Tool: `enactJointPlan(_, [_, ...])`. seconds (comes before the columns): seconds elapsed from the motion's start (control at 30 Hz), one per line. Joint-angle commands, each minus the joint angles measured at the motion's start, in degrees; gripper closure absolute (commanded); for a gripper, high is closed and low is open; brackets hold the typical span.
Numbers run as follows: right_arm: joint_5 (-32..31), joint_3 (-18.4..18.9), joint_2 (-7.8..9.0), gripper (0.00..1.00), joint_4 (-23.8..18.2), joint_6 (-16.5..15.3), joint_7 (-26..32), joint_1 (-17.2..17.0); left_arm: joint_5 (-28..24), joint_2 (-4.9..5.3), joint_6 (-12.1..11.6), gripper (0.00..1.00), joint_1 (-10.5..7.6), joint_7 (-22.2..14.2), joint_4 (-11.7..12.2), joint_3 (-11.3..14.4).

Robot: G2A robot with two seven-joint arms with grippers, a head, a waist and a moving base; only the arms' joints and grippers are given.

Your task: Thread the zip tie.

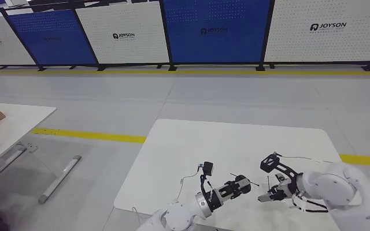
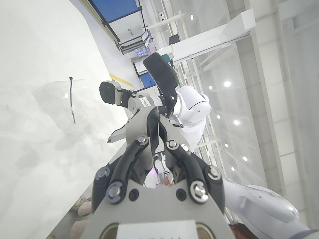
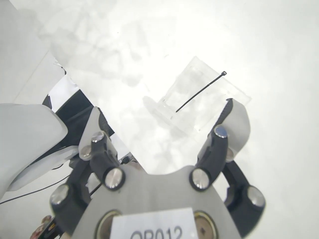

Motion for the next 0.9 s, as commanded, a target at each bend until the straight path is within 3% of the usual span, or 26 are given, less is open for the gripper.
enactJointPlan(0.0, [1.27,-0.31,0.00,0.00,2.11,0.46,0.00,0.75,0.00,0.00,0.00,1.00,0.00,0.00,0.00,0.00])
enactJointPlan(0.33, [1.59,-0.50,-0.06,0.00,2.28,1.10,-1.32,0.25,0.00,0.00,0.00,1.00,0.00,0.00,0.00,0.00])
enactJointPlan(0.47, [5.81,0.86,0.11,0.00,2.52,2.57,-2.44,-0.31,0.00,0.00,0.00,1.00,0.00,0.00,0.00,0.00])
enactJointPlan(0.53, [6.42,1.64,0.31,0.00,2.41,3.89,-2.24,-0.55,0.00,0.00,0.00,1.00,0.00,0.00,0.00,0.00])
enactJointPlan(0.6, [4.79,2.26,0.53,0.00,1.54,7.69,-2.76,-1.20,0.00,0.00,0.00,1.00,0.00,0.00,0.00,0.00])
enactJointPlan(0.63, [4.42,2.33,0.59,0.15,0.88,8.97,-2.85,-1.59,0.00,0.00,0.00,1.00,0.00,0.00,0.00,0.00])
enactJointPlan(0.67, [4.42,2.53,0.66,0.40,0.46,9.73,-2.86,-1.93,0.00,0.00,0.00,1.00,0.00,0.00,0.00,0.00])
enactJointPlan(0.77, [3.84,3.32,0.96,0.35,-0.12,12.13,-2.46,-2.74,0.00,0.00,0.00,1.00,0.00,0.00,0.00,0.00])
enactJointPlan(0.87, [3.89,3.48,1.06,0.51,0.25,13.60,-2.07,-2.85,0.00,0.00,0.00,1.00,0.00,0.00,0.00,0.00])
